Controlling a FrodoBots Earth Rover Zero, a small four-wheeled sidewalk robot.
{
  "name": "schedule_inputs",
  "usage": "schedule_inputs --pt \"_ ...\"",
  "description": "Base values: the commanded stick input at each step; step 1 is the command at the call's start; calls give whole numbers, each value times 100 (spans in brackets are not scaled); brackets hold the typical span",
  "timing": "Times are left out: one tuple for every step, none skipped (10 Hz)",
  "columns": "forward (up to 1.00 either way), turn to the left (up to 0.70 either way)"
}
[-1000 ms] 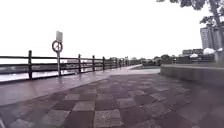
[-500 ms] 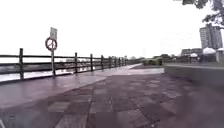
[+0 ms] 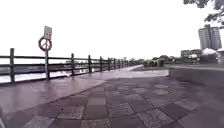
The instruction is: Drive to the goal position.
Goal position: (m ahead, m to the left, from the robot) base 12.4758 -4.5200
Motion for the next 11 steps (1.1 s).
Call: schedule_inputs --pt "100 0" --pt "100 0" --pt "100 0" --pt "100 0" --pt "100 0" --pt "100 0" --pt "100 0" --pt "100 0" --pt "100 0" --pt "100 0" --pt "100 0"
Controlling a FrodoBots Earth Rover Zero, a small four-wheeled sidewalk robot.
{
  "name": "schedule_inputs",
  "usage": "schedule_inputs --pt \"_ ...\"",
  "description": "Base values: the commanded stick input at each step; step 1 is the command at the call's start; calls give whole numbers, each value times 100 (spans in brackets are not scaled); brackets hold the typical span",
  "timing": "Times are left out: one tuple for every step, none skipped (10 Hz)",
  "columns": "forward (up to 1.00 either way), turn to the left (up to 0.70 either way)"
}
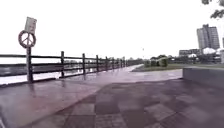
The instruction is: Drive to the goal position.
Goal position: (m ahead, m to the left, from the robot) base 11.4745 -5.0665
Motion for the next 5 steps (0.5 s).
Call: schedule_inputs --pt "100 0" --pt "100 0" --pt "100 0" --pt "100 0" --pt "100 0"
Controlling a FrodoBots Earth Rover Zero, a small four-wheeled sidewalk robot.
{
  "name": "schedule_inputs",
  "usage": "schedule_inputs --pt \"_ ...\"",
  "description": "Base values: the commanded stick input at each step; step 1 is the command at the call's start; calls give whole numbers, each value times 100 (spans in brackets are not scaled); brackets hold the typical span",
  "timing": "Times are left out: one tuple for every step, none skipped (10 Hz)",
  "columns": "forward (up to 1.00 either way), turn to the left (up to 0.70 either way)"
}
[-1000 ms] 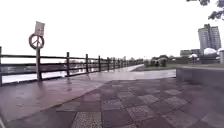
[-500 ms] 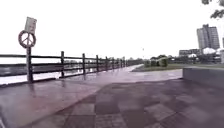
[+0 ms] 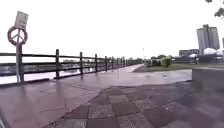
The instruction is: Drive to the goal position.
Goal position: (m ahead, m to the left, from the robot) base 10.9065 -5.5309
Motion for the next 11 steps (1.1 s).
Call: schedule_inputs --pt "100 0" --pt "100 0" --pt "100 0" --pt "100 0" --pt "100 0" --pt "100 0" --pt "100 0" --pt "100 0" --pt "100 0" --pt "100 0" --pt "100 0"
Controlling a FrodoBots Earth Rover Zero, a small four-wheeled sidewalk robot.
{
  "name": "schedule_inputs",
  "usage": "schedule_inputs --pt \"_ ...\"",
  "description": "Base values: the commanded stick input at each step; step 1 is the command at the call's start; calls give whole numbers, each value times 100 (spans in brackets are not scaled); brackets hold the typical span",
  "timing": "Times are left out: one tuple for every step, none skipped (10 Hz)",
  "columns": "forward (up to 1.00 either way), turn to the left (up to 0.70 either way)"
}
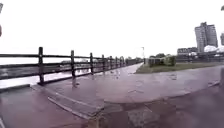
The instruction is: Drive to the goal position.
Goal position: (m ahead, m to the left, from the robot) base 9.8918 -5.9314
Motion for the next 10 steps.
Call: schedule_inputs --pt "100 0" --pt "100 0" --pt "100 0" --pt "100 0" --pt "100 0" --pt "100 0" --pt "100 0" --pt "100 0" --pt "100 0" --pt "100 0"
